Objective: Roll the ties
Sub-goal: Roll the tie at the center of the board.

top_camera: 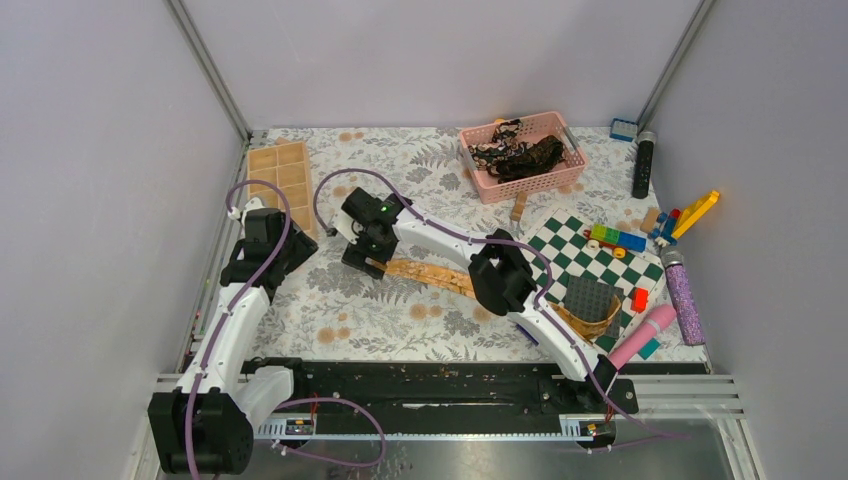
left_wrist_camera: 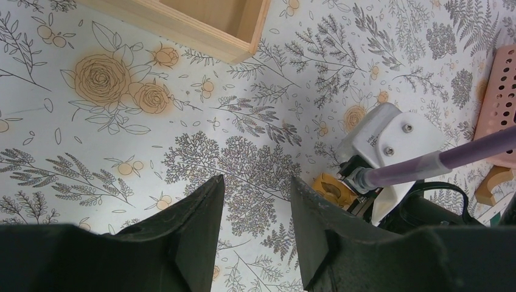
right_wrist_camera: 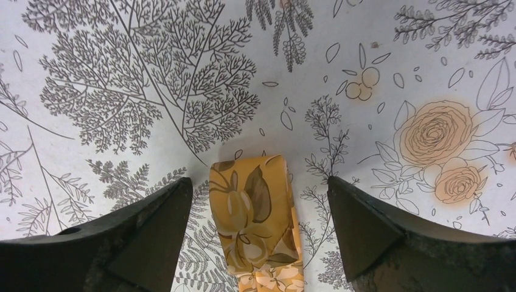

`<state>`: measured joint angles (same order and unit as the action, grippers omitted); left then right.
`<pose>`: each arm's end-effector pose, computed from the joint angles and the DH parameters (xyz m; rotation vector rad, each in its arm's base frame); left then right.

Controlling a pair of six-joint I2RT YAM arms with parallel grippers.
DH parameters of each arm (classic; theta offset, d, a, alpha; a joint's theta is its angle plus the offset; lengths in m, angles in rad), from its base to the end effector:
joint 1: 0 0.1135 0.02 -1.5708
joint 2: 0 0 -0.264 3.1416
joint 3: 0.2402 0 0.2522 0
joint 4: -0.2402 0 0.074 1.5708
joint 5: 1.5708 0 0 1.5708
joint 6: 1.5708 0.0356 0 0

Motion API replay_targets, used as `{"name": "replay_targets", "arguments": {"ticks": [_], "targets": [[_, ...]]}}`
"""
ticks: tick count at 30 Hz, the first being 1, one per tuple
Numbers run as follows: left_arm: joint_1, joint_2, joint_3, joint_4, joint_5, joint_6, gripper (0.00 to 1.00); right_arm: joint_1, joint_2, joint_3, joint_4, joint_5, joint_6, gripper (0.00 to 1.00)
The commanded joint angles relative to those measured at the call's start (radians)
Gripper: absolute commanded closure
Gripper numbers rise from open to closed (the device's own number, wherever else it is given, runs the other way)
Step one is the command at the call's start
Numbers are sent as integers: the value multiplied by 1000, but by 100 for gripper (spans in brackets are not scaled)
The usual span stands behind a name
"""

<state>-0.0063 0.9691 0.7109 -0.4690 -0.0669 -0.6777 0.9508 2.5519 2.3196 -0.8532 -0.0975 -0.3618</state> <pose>0.2046 0.0011 0.2538 -0.7942 2.1709 -0.2750 0.3125 0.4437 0.1655 -1.6655 2.1092 0.3185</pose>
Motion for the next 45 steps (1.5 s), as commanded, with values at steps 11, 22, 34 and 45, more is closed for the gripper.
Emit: {"name": "replay_targets", "arguments": {"ticks": [11, 22, 34, 45], "targets": [[6, -2, 24, 58, 39, 6, 54, 9, -266, -85, 221, 32, 316, 7], [-4, 56, -9, 171, 164, -2, 52, -23, -423, -385, 332, 76, 809, 53], [-71, 141, -29, 267, 211, -19, 49, -79, -440, -600, 479, -9, 996, 76], [-136, 224, -35, 343, 219, -31, 49, -96, -432, -673, 523, -40, 1021, 79]]}}
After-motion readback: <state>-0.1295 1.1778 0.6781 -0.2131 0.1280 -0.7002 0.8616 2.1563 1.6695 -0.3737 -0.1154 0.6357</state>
